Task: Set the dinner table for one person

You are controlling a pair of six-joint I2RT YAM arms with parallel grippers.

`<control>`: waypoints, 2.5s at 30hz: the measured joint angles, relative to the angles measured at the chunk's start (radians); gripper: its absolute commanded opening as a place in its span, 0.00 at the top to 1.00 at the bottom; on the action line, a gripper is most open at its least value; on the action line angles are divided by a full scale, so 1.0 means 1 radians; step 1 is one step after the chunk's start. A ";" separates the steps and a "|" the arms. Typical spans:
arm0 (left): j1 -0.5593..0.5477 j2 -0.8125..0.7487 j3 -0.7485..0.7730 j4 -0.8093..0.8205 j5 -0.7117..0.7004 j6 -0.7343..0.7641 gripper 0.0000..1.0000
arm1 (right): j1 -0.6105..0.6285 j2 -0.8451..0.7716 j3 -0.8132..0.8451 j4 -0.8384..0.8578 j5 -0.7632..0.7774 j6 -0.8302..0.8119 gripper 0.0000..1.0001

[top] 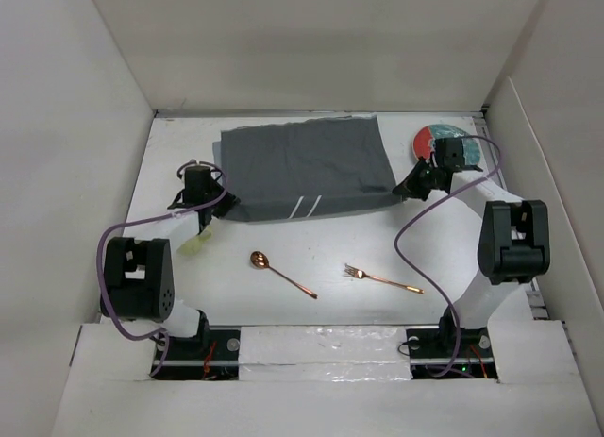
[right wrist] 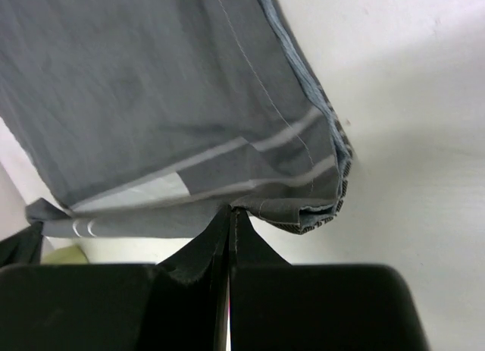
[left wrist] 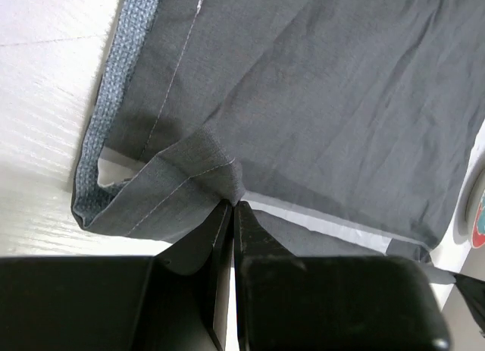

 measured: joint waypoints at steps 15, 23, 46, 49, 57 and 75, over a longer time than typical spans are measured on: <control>-0.001 -0.257 -0.122 -0.072 0.003 0.095 1.00 | -0.001 -0.286 -0.349 0.010 0.016 -0.020 1.00; -0.007 -0.200 -0.126 -0.084 0.025 0.115 1.00 | -0.019 -0.397 -0.408 -0.002 0.034 -0.032 1.00; -0.005 -0.383 -0.003 -0.254 0.019 0.181 0.85 | -0.046 -0.481 -0.270 -0.143 0.129 -0.022 0.85; -0.005 -0.354 0.102 -0.267 0.036 0.214 1.00 | -0.066 -0.460 -0.227 -0.097 0.151 0.029 1.00; -0.169 -0.118 0.563 -0.304 0.004 0.335 1.00 | -0.243 -0.162 -0.081 0.064 0.227 0.225 0.49; -0.332 -0.077 0.576 -0.308 -0.004 0.389 0.66 | -0.351 0.304 0.197 0.165 0.222 0.604 0.44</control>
